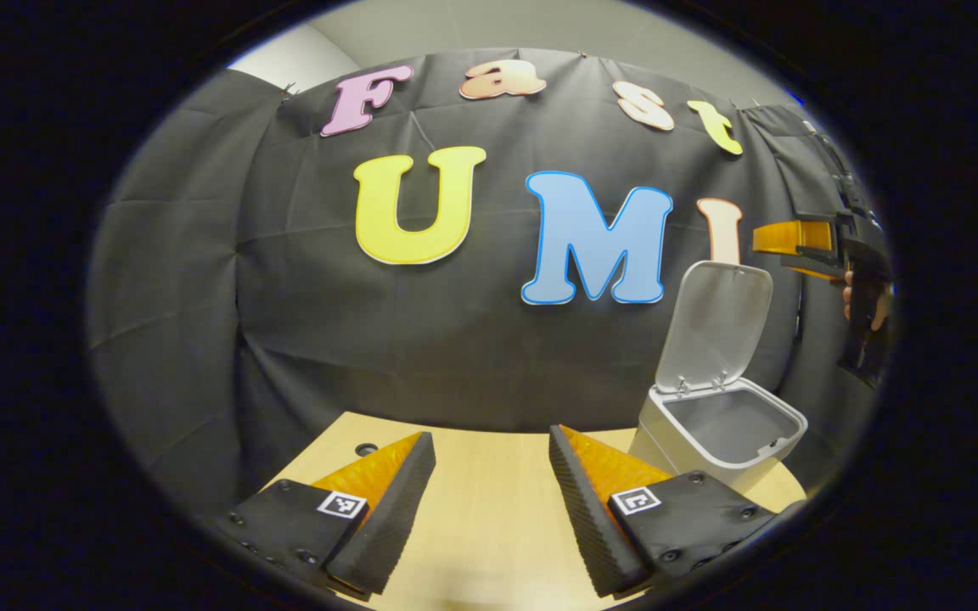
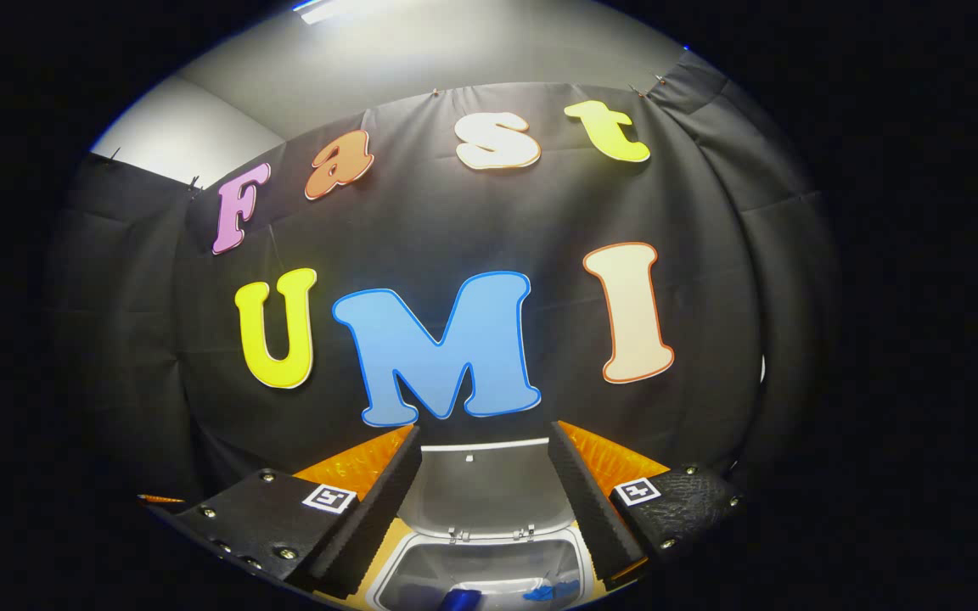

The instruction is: Press the lid of the desktop garbage bin to open it, pick up the crumpled paper on the desktop and throw it into the bin, then pick up the pop can on the desktop and drop it into the bin, and finally close the garbage bin lid.

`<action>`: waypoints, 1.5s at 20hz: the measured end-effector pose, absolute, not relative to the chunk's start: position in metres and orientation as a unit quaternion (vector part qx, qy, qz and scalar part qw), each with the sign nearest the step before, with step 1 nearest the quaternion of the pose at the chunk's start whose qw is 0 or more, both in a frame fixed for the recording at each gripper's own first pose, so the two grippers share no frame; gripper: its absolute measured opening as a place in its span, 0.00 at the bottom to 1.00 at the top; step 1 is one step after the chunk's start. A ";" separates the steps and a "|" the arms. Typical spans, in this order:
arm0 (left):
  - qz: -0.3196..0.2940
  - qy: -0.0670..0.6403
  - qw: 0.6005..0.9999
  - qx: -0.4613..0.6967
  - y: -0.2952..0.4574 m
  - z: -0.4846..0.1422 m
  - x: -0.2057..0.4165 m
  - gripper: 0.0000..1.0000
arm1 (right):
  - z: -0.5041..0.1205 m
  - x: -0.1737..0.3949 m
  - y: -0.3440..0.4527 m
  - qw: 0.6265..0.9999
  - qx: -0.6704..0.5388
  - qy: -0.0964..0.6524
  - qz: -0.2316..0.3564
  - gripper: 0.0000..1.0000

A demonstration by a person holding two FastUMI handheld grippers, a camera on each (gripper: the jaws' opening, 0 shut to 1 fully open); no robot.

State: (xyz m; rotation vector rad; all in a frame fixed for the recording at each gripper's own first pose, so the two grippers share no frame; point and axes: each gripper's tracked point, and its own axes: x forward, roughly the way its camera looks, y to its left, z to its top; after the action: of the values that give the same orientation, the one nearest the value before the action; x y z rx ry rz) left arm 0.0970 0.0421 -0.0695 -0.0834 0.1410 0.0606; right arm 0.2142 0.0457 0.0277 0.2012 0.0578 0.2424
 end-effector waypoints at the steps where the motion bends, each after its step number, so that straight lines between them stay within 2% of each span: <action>1: 0.031 0.072 0.996 -0.043 0.044 -0.070 0.097 0.89 | 0.031 0.220 0.047 0.988 0.098 0.024 0.118 0.95; 11: 0.042 0.079 0.995 -0.043 0.055 -0.074 0.097 0.89 | 0.015 0.264 0.053 0.994 0.059 0.036 0.089 0.95; 12: 0.043 0.080 0.995 -0.043 0.054 -0.074 0.097 0.89 | 0.012 0.265 0.054 0.994 0.055 0.041 0.089 0.99; 13: 0.043 0.079 0.995 -0.043 0.054 -0.074 0.097 0.89 | 0.006 0.264 0.056 0.993 0.051 0.048 0.091 0.95; 15: 0.043 0.080 0.995 -0.042 0.053 -0.074 0.097 0.89 | 0.005 0.262 0.055 0.993 0.050 0.051 0.093 0.95; 30: 0.005 0.068 0.996 -0.050 0.011 -0.065 0.101 0.89 | -0.001 0.181 0.049 0.986 0.043 0.098 0.129 0.95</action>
State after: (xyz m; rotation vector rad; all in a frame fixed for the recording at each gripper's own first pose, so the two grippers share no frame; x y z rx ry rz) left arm 0.1008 0.0109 -0.0655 -0.0998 0.1356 0.0098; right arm 0.1811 0.0494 -0.0005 0.0862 0.1970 0.2583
